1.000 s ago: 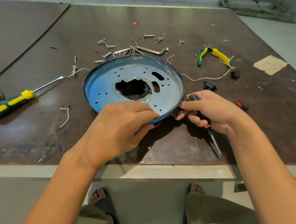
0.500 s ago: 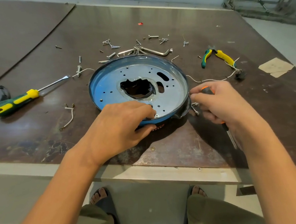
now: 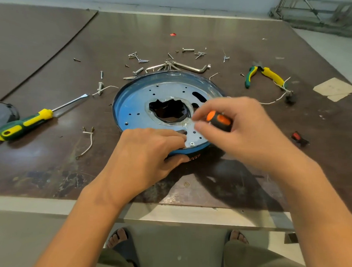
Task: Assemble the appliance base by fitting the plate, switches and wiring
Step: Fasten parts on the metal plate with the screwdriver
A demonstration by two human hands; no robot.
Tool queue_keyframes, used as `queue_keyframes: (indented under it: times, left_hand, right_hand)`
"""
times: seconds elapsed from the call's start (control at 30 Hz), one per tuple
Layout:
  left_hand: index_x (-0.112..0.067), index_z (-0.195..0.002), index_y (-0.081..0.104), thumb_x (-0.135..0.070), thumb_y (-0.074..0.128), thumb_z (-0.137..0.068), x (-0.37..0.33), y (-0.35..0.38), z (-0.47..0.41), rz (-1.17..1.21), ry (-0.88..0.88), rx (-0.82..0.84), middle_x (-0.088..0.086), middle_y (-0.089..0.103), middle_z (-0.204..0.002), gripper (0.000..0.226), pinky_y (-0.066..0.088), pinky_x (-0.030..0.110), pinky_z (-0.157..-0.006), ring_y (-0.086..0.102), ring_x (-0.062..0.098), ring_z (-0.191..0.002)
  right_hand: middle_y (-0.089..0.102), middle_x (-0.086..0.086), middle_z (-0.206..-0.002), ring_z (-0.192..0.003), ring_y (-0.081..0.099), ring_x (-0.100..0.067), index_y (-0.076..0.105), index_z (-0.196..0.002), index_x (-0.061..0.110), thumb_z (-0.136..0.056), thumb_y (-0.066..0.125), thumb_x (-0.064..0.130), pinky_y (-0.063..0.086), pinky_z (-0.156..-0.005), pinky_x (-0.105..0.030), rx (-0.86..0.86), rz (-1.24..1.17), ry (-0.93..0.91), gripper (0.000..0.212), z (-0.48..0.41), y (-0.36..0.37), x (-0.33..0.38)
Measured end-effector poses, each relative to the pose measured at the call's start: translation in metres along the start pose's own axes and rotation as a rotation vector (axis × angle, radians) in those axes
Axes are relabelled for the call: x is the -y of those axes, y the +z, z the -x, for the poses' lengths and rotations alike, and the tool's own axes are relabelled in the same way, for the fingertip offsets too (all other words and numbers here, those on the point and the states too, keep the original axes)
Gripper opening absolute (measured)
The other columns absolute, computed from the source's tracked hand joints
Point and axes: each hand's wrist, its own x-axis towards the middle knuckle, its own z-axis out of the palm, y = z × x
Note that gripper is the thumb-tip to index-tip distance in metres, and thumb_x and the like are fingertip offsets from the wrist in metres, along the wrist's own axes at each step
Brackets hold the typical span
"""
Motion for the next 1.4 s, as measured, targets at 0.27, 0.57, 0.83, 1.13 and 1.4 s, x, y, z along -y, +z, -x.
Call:
queue_keyframes:
  times: [0.27, 0.57, 0.83, 1.13, 1.4]
  left_hand:
    - [-0.034, -0.110, 0.065, -0.059, 0.042, -0.096, 0.001, 0.001, -0.001, -0.073, -0.044, 0.068, -0.018, 0.068, -0.116, 0.036, 0.054, 0.035, -0.074, 0.066, 0.011, -0.100]
    - [-0.036, -0.115, 0.064, -0.054, 0.043, -0.099, -0.002, 0.000, -0.001, -0.101, -0.019, 0.078, -0.015, 0.068, -0.113, 0.032, 0.053, 0.037, -0.070, 0.066, 0.014, -0.098]
    - [-0.032, -0.107, 0.069, -0.052, 0.048, -0.097, 0.000, 0.001, -0.002, -0.089, -0.011, 0.070, -0.014, 0.071, -0.111, 0.031, 0.055, 0.039, -0.068, 0.069, 0.017, -0.099]
    - [-0.030, -0.106, 0.070, -0.051, 0.048, -0.098, 0.001, 0.003, -0.002, -0.081, 0.004, 0.063, -0.013, 0.071, -0.112, 0.032, 0.056, 0.041, -0.072, 0.069, 0.018, -0.102]
    - [-0.036, -0.113, 0.065, -0.053, 0.043, -0.098, 0.001, 0.001, -0.002, -0.096, 0.037, 0.036, -0.017, 0.068, -0.113, 0.031, 0.053, 0.037, -0.066, 0.067, 0.014, -0.097]
  right_hand:
    - [0.068, 0.013, -0.086, -0.076, 0.063, -0.010, 0.076, -0.099, 0.038, -0.073, 0.066, 0.049, 0.054, -0.072, -0.040, 0.321, 0.220, 0.043, 0.030, 0.000, -0.003, 0.006]
    - [0.067, 0.008, -0.082, -0.075, 0.061, -0.015, 0.076, -0.089, 0.031, -0.081, 0.076, 0.024, 0.054, -0.071, -0.045, 0.294, 0.264, 0.038, 0.011, -0.002, 0.005, 0.003]
    - [0.066, 0.014, -0.089, -0.083, 0.062, -0.008, 0.076, -0.094, 0.038, -0.080, 0.078, 0.026, 0.054, -0.077, -0.043, 0.288, 0.187, 0.088, 0.018, -0.001, 0.003, -0.004]
    - [0.063, 0.014, -0.093, -0.086, 0.060, -0.010, 0.074, -0.098, 0.037, -0.083, 0.076, 0.027, 0.053, -0.075, -0.043, 0.338, 0.260, 0.082, 0.018, 0.001, -0.001, -0.008]
    - [0.066, 0.016, -0.088, -0.083, 0.062, -0.007, 0.070, -0.092, 0.045, -0.080, 0.077, 0.023, 0.055, -0.075, -0.042, 0.263, 0.220, 0.038, 0.026, 0.002, 0.005, -0.005]
